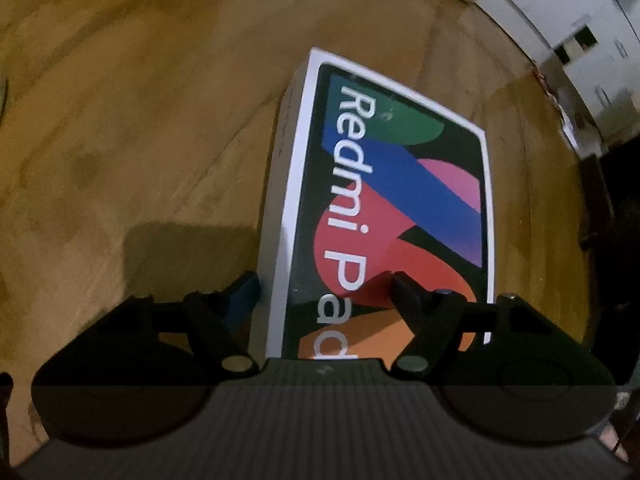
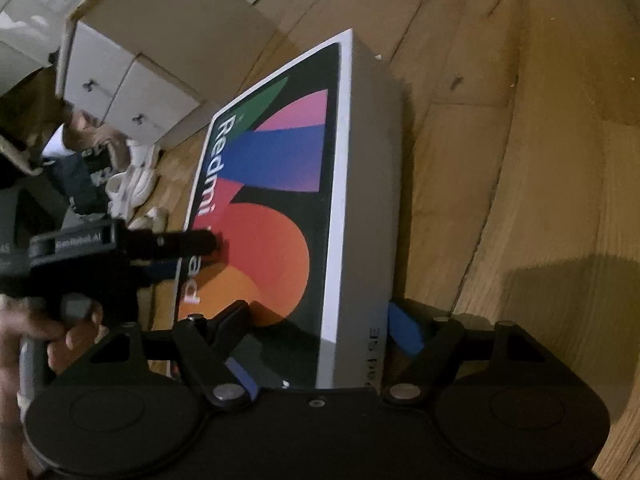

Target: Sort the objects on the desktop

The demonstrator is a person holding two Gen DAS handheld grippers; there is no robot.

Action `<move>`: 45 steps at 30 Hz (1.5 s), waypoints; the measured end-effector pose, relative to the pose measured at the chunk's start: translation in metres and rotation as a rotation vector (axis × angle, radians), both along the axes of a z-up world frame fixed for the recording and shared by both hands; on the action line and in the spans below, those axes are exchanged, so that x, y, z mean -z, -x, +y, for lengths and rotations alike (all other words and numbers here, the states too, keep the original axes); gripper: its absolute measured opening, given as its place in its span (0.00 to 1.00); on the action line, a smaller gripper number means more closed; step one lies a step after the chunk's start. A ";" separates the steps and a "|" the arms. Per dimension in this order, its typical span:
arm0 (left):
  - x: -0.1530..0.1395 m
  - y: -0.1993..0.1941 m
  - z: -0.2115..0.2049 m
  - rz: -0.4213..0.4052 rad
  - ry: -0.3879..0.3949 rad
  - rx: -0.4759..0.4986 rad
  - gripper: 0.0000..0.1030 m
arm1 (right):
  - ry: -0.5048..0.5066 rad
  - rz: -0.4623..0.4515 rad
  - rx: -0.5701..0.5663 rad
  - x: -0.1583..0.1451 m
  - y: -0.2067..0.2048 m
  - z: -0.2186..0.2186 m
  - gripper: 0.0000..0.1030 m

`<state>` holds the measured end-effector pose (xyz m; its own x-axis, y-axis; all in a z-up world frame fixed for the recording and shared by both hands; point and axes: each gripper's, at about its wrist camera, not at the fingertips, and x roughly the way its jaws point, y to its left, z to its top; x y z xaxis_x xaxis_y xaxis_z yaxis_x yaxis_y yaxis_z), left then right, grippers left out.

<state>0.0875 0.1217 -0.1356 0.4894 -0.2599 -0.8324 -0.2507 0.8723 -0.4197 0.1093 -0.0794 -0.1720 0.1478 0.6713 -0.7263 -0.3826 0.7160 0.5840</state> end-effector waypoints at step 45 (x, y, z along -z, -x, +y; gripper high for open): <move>-0.006 -0.001 0.017 -0.094 0.097 -0.130 0.73 | -0.001 0.025 0.133 -0.007 -0.014 -0.005 0.69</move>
